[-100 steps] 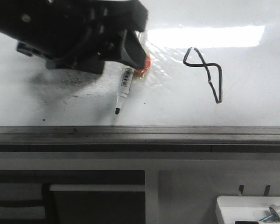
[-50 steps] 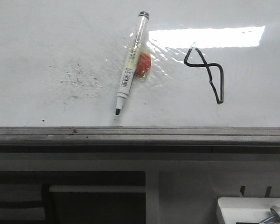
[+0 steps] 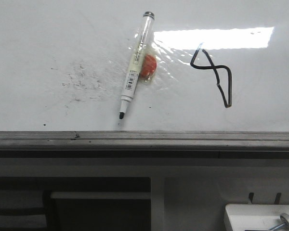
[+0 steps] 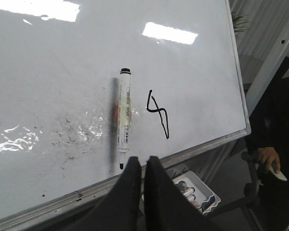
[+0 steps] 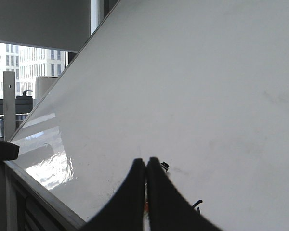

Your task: Write number 8 on whiteboard

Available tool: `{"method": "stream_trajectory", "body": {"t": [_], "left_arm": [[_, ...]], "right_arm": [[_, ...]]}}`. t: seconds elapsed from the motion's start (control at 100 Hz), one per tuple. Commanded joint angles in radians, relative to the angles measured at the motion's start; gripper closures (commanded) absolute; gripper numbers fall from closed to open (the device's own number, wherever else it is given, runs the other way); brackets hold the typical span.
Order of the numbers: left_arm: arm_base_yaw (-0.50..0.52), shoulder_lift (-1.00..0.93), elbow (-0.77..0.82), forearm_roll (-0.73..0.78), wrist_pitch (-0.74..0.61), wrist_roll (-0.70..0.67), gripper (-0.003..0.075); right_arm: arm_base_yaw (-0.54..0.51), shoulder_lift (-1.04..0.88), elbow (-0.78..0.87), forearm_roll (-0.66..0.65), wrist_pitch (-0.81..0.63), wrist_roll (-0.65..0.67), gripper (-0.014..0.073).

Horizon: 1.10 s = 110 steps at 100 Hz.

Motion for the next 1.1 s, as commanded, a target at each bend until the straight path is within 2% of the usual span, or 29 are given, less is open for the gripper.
{"method": "stream_trajectory", "body": {"t": [0.0, 0.21, 0.3, 0.37, 0.42, 0.49, 0.64, 0.71, 0.75, 0.83, 1.0, 1.09], "left_arm": [[-0.007, 0.007, -0.019, 0.006, 0.03, -0.002, 0.0741], [-0.004, -0.001, 0.0, 0.018, 0.025, -0.002, 0.0741], [0.03, -0.015, 0.023, 0.148, -0.025, -0.002, 0.0741], [0.086, -0.028, 0.057, 0.393, -0.005, -0.035, 0.0741], [0.141, -0.039, 0.08, 0.589, -0.001, -0.15, 0.0741], [0.239, -0.064, 0.116, 0.848, -0.008, -0.385, 0.0741], [0.463, -0.144, 0.207, 1.485, 0.035, -0.972, 0.0741], [0.562, -0.183, 0.247, 1.672, 0.082, -1.209, 0.0741], [0.614, -0.206, 0.267, 1.717, 0.109, -1.312, 0.0741], [0.688, -0.255, 0.308, 1.75, 0.153, -1.414, 0.0741], [0.781, -0.364, 0.305, 1.776, 0.389, -1.424, 0.0741], [0.813, -0.365, 0.305, 1.772, 0.463, -1.424, 0.0741]], "right_arm": [[-0.001, -0.018, -0.023, 0.0, -0.01, -0.013, 0.0658], [-0.001, -0.018, -0.023, 0.0, -0.01, -0.013, 0.0658], [-0.001, -0.018, -0.023, 0.0, -0.01, -0.013, 0.0658], [-0.001, -0.018, -0.023, 0.0, -0.01, -0.013, 0.0658], [-0.001, -0.018, -0.023, 0.0, -0.01, -0.013, 0.0658], [-0.001, -0.018, -0.023, 0.0, -0.01, -0.013, 0.0658], [-0.001, -0.018, -0.023, 0.0, -0.01, -0.013, 0.0658], [-0.001, -0.018, -0.023, 0.0, -0.01, -0.013, 0.0658], [-0.001, -0.018, -0.023, 0.0, -0.01, -0.013, 0.0658], [-0.001, -0.018, -0.023, 0.0, -0.01, -0.013, 0.0658], [-0.001, -0.018, -0.023, 0.0, -0.01, -0.013, 0.0658], [-0.001, -0.018, -0.023, 0.0, -0.008, -0.013, 0.0658]]}}
